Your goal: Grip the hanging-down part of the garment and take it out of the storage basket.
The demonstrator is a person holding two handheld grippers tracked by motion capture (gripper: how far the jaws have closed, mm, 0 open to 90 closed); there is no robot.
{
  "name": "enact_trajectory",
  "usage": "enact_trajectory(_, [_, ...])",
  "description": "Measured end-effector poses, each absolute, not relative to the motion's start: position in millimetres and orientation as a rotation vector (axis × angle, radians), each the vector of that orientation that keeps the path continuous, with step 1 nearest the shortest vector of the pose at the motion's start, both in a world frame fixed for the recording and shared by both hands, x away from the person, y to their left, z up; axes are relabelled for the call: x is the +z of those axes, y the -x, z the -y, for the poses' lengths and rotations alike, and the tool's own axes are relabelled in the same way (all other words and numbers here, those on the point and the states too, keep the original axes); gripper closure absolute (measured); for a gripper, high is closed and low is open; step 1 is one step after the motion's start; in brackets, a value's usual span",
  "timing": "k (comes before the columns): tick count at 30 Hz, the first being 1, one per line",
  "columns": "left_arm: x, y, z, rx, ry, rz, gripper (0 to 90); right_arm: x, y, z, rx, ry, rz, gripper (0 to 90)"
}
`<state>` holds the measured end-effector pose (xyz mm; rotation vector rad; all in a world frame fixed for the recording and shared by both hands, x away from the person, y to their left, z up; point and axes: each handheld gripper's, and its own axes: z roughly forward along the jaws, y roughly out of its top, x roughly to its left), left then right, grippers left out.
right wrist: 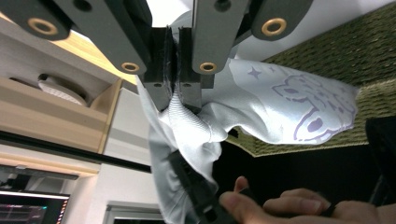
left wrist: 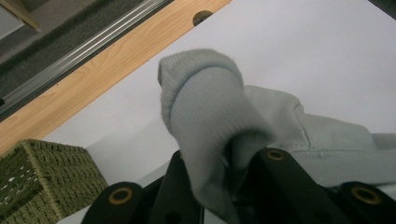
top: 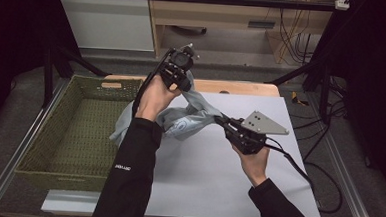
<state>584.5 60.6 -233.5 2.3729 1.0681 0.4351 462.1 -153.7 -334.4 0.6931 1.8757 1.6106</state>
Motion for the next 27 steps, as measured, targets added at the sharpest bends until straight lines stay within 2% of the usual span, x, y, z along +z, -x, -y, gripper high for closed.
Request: enact_trajectory(27, [-229.4, -578.1, -41.3, 0.401, -2.363, -1.006, 82.9, -300.4, -470.2, 184.5, 1.632, -0.749, -1.716, 87.5])
